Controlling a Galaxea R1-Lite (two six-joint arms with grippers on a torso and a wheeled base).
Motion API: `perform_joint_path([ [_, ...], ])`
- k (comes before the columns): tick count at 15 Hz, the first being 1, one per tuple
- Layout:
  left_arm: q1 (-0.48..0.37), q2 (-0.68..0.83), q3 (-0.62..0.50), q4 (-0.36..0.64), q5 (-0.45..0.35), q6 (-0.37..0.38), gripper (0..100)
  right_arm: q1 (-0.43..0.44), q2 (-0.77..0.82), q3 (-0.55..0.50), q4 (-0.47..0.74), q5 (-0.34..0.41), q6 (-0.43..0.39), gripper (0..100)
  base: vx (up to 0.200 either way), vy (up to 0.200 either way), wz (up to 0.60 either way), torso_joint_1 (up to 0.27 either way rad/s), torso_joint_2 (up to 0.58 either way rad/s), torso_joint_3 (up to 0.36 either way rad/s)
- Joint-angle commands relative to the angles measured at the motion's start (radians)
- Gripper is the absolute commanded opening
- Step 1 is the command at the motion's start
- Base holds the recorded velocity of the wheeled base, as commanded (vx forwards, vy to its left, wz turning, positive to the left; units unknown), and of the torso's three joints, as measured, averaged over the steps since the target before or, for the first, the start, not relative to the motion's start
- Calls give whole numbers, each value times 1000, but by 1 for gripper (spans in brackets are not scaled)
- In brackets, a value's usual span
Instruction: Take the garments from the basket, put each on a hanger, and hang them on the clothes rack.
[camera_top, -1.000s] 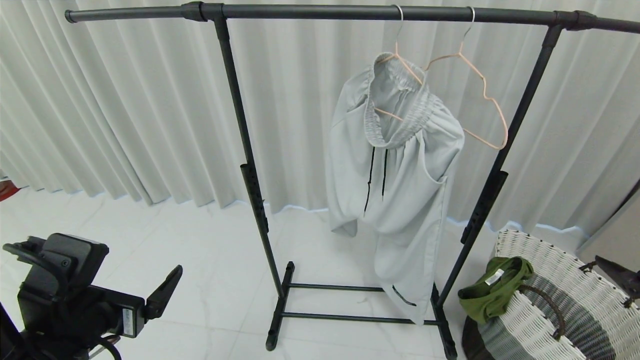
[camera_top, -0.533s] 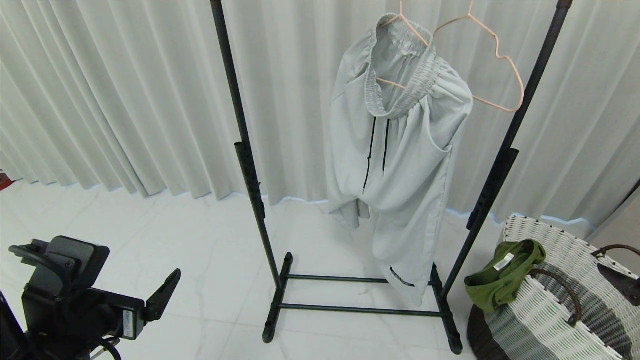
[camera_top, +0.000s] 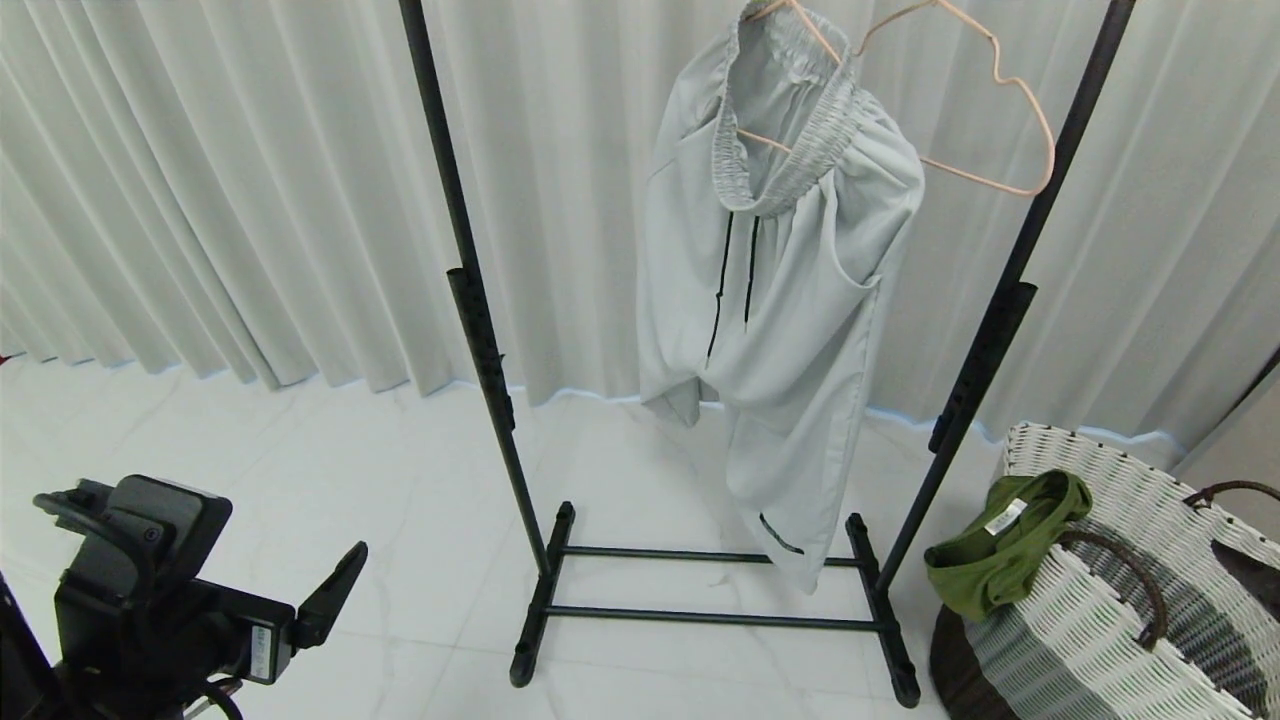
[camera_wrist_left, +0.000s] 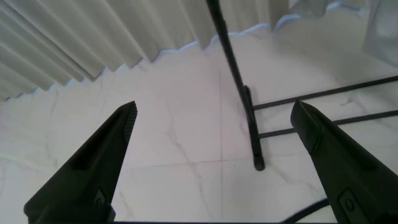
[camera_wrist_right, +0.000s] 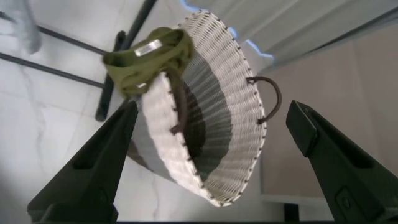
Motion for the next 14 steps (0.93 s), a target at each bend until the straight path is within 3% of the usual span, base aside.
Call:
perform_joint_path([
  [1,-5,1,-1,-1,0,0,100,-1,2,1,1,-1,-1,100,0,-200,0,7,12,-2],
  [3,-5,3,-1,-1,0,0,100,-1,2,1,1,-1,-1,100,0,-200,0,-5,0,10],
  [5,-5,4,-2,-1,0,2,100,-1,4,1,1,-1,-1,100,0,0,0,0,0,0],
  [14,-5,23,-13,-1,-2,-1,100,-1,41,22,4,9,3,100,200,0,0,2,3,4],
])
